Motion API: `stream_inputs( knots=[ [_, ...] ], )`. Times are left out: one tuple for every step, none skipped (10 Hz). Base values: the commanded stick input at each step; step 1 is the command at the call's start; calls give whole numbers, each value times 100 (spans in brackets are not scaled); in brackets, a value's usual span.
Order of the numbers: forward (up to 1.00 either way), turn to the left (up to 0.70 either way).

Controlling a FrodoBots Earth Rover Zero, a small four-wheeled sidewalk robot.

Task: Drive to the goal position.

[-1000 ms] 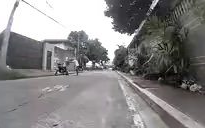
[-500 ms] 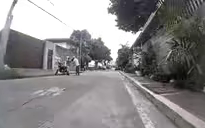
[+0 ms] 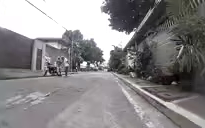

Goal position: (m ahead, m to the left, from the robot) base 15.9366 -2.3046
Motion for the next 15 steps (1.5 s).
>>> stream_inputs(
  knots=[
    [100,0],
    [100,0],
    [100,0],
    [100,0],
    [100,0],
    [100,-1],
    [100,0],
    [100,0],
    [100,0],
    [100,0],
    [100,-1],
    [100,-9],
    [100,-39],
    [100,-40],
    [100,-16]
  ],
)
